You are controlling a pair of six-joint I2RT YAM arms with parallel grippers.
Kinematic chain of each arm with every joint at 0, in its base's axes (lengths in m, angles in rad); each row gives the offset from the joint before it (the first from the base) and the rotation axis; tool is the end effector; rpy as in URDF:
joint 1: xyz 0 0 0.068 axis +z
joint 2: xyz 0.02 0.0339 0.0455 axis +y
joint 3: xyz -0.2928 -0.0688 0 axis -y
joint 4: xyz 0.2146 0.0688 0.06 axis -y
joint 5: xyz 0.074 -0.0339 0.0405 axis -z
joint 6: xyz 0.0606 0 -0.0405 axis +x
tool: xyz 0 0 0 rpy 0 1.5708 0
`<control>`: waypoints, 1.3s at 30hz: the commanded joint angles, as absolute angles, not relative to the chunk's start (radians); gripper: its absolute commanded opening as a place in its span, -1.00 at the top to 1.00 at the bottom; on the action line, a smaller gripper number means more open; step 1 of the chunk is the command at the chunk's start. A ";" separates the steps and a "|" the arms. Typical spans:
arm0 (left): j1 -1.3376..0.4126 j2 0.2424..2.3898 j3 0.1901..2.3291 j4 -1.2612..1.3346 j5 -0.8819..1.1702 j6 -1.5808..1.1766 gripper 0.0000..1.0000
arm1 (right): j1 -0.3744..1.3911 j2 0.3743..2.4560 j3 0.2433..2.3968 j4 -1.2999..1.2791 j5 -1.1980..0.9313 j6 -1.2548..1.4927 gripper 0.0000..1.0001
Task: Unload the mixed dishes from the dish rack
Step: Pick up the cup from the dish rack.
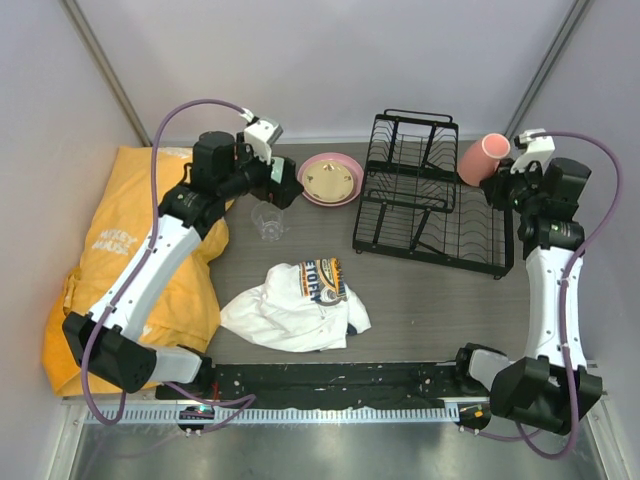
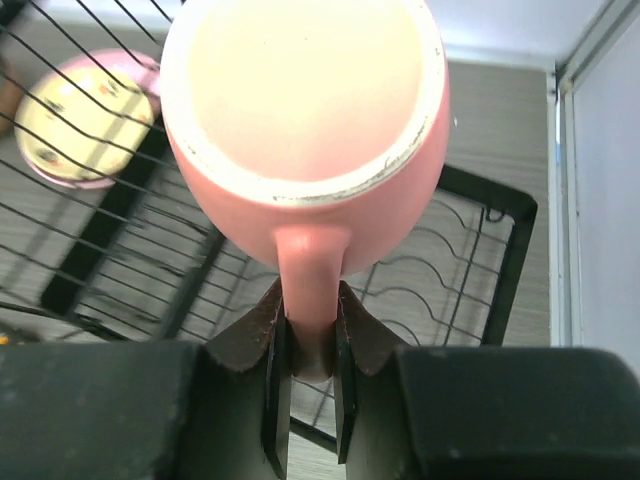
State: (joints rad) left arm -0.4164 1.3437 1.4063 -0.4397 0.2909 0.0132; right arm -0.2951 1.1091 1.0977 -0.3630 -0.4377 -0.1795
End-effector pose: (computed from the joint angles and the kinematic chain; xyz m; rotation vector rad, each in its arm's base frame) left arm 0.2557 -0.1321 0.4235 0.6088 1.8747 -0.5484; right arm 0.2225 -0.0408 0.3861 -0.1766 1.9016 0.1057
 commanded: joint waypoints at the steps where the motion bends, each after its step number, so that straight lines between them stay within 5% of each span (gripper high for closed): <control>1: -0.411 1.327 1.439 -0.315 0.432 -0.106 -0.99 | -0.296 1.023 1.230 -0.308 -0.567 -0.080 0.95; 23: -0.463 1.459 1.523 0.069 0.857 -0.629 -0.85 | -0.261 0.976 1.246 0.176 -1.008 0.477 0.95; 39: -0.561 1.560 1.582 0.368 0.890 -0.908 -0.72 | 0.095 1.009 1.273 0.043 -0.844 0.338 0.95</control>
